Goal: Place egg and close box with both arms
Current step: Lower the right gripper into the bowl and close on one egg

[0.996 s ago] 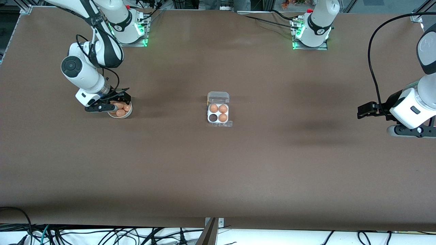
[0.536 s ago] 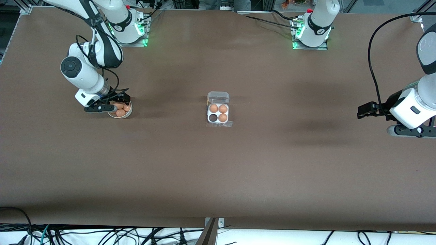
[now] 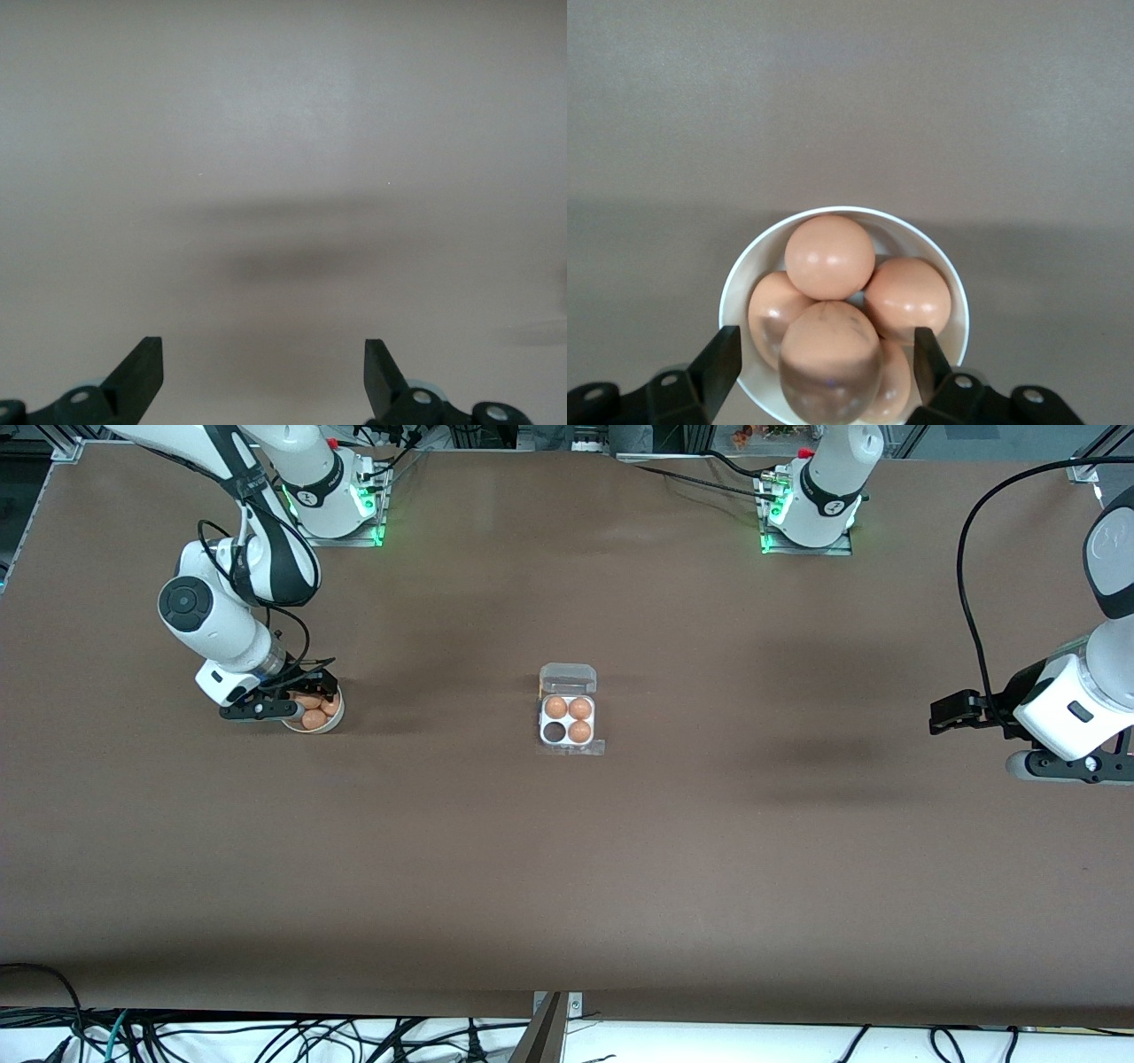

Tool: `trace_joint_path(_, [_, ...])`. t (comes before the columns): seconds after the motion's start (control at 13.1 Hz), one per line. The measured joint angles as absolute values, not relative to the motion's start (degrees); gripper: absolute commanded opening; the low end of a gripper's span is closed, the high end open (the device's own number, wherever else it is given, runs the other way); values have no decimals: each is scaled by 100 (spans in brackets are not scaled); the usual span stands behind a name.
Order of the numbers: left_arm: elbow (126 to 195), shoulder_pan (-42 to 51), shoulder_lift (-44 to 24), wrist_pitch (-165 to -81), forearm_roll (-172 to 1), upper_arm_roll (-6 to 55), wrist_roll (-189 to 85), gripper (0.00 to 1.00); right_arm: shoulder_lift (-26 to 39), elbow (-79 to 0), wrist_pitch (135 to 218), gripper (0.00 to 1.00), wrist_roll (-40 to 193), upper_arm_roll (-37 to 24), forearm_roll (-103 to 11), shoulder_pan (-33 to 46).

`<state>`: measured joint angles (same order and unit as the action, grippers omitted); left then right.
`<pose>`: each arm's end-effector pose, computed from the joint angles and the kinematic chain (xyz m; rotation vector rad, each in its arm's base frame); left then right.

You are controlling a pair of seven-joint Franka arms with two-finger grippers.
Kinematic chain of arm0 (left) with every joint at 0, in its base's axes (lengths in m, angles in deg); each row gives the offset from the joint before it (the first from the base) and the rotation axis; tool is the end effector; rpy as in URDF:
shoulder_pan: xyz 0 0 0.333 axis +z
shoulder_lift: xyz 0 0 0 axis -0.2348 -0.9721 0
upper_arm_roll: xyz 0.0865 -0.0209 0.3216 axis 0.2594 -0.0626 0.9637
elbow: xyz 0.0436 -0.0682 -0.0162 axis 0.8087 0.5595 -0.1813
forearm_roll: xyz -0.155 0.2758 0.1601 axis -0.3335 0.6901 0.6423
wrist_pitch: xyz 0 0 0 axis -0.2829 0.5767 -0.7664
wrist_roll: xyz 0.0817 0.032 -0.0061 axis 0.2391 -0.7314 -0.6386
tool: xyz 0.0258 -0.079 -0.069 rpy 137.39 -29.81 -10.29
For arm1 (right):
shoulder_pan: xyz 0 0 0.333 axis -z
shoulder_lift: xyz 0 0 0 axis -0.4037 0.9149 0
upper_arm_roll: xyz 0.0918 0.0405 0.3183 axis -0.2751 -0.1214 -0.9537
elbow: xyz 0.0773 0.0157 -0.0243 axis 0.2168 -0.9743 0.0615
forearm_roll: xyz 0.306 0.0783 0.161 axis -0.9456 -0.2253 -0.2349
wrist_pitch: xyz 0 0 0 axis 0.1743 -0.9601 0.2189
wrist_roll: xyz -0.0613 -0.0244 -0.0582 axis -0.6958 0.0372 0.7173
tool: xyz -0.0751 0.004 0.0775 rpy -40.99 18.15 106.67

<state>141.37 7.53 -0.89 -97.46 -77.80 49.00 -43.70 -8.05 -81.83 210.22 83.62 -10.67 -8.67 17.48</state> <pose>0.6024 -0.0101 0.5544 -3.1308 0.0441 0.1476 0.4608 0.0423 0.2788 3.1281 0.1082 -0.0412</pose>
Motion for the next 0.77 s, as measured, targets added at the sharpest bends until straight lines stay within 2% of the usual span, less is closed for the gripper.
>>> trace_joint_path(0.77, [14137,756,-89,-9746,-7780,4900,-4370,100,-810,-8152,21024,51,8275,-1067,-863,1761])
